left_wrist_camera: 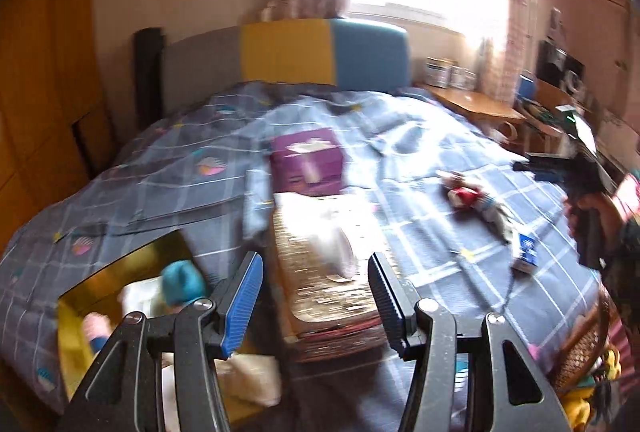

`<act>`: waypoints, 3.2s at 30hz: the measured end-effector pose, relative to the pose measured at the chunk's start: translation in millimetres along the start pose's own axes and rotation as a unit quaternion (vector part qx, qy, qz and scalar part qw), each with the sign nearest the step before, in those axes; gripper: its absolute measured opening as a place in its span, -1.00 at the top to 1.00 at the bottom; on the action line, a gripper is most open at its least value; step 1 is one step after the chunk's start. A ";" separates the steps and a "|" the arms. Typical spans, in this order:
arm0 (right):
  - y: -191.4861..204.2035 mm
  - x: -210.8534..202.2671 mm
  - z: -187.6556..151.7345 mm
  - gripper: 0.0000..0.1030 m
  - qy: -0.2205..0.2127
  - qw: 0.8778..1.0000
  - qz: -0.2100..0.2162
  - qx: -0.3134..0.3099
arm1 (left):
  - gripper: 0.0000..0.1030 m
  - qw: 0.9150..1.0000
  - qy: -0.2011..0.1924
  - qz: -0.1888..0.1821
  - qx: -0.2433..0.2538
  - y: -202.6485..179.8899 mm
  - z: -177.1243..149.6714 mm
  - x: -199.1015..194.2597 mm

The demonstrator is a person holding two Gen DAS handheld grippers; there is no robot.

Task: Organize soft objects
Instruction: 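Move both grippers back to the remaining items on the bed, then grasp the white glove and brown scrunchie together with the right gripper, then grasp the red sock with the left gripper and lift it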

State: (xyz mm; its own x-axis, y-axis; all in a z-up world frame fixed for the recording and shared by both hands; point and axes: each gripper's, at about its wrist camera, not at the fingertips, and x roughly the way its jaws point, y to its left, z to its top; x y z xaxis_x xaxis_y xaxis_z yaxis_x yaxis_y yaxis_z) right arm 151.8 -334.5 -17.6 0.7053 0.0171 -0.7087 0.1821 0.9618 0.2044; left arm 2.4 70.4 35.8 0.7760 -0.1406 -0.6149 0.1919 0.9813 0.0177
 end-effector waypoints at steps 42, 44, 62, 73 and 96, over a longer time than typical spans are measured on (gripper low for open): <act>-1.6 46.1 17.6 0.31 0.048 0.998 0.014 -0.040 | -0.07 0.986 0.112 -0.101 0.073 -143.9 65.6 112.5; -20.4 49.0 7.7 0.31 0.049 0.999 0.006 -0.012 | -0.07 0.985 0.113 -0.095 0.084 -155.1 73.6 126.1; -66.8 47.1 3.8 0.32 0.055 0.993 0.023 0.101 | -0.07 0.927 0.162 -0.125 0.315 -281.0 83.5 277.9; -63.9 50.8 4.0 0.32 0.064 0.994 0.022 0.090 | -0.07 0.895 0.177 -0.149 0.380 -308.9 72.5 331.6; -35.1 61.3 -4.8 0.32 0.081 0.996 0.015 0.015 | 0.69 0.988 0.134 -0.049 0.062 -144.7 215.3 287.7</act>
State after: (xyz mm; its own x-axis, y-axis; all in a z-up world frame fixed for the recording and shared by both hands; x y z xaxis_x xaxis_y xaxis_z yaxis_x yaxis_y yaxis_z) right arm 185.4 -365.9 -71.5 0.5915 0.0920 -0.8011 0.1851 0.9514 0.2460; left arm 327.2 -140.4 26.0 0.5662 -0.1781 -0.8048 0.3439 0.9384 0.0343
